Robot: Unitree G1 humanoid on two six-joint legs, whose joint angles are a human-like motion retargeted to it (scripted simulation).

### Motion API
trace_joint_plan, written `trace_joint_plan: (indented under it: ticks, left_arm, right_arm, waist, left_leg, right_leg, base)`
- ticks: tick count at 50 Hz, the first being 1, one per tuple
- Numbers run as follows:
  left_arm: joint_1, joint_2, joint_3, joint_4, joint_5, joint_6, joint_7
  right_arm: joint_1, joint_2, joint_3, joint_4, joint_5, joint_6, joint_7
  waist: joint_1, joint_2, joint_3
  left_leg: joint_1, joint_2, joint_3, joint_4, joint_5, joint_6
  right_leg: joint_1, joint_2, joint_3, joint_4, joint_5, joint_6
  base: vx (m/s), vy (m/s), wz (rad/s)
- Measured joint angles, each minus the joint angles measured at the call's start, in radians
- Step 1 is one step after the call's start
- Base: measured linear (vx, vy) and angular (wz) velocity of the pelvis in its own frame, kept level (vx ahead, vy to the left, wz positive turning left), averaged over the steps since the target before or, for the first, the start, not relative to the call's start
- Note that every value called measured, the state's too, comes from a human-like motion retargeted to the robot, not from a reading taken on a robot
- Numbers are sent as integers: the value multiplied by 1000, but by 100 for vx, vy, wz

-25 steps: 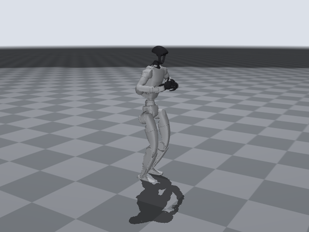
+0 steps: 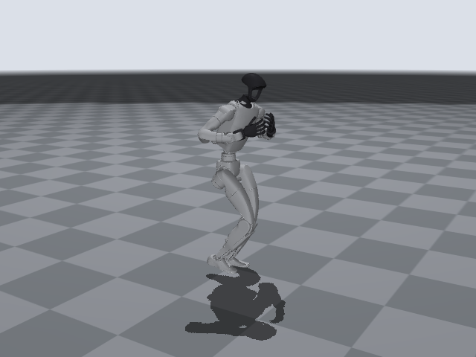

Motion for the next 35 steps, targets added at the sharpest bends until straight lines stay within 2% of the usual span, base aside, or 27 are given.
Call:
trace_joint_plan:
  ticks: [4,7,10,13,15,18,21,25,30,35]
  left_arm:
    - [21,13,27,-4,-6,-11,-7]
    - [4,66,35,-21,0,-32,-17]
    - [-62,177,-2,-49,35,-60,-19]
    - [-162,332,-100,-79,101,-77,-20]
    - [-194,418,-152,-87,137,-73,-37]
    - [-181,476,-190,-30,178,-43,-71]
    - [-55,432,-112,20,158,9,-121]
    - [146,236,108,-15,3,39,-147]
    - [257,-125,379,-104,-276,-8,-137]
    - [243,-373,448,-103,-402,-23,-112]
  right_arm:
    - [21,5,-43,-11,5,-14,-16]
    - [24,-52,-66,-36,25,-23,-1]
    - [10,-185,-18,-69,59,-15,72]
    - [-27,-376,94,-103,109,25,207]
    - [-33,-472,157,-123,133,59,275]
    - [-36,-495,199,-89,168,100,346]
    - [34,-397,159,-54,195,127,358]
    - [132,-140,61,-61,269,110,308]
    - [181,258,-90,-102,316,-3,117]
    - [189,537,-158,-74,271,-94,-78]
  waist:
    - [-7,-13,-14]
    - [8,-38,-36]
    - [42,-57,-55]
    - [94,-48,-60]
    - [121,-47,-55]
    - [153,-12,-37]
    - [171,7,-33]
    - [183,35,-62]
    - [191,64,-146]
    - [186,70,-209]
  left_leg:
    - [11,-9,-15,-14,6,-1]
    - [29,-21,-19,-29,6,-2]
    - [44,-5,-15,-12,-16,-7]
    - [50,54,-6,65,-62,-17]
    - [45,79,6,129,-86,-25]
    - [69,132,3,171,-91,-50]
    - [83,151,8,193,-87,-59]
    - [89,159,14,175,-77,-50]
    - [88,144,24,80,-40,-37]
    - [105,122,54,-16,-2,-24]
  right_leg:
    - [63,-4,18,-42,-20,-5]
    - [155,-4,21,-170,-24,-2]
    - [262,7,-8,-347,-22,-13]
    - [366,34,-75,-500,-28,-43]
    - [394,35,-109,-515,-50,-58]
    - [476,76,-142,-610,-30,-68]
    - [508,85,-154,-640,-24,-66]
    - [518,89,-153,-693,-6,-58]
    - [504,85,-129,-773,37,-41]
    - [485,67,-107,-809,65,-30]
  base:
    - [0,0,0]
    - [3,-7,9]
    - [3,-9,-13]
    - [1,-10,-29]
    - [-1,-11,-22]
    - [3,-10,-14]
    - [5,-7,-9]
    - [9,-3,-12]
    - [8,2,-22]
    - [2,4,-24]
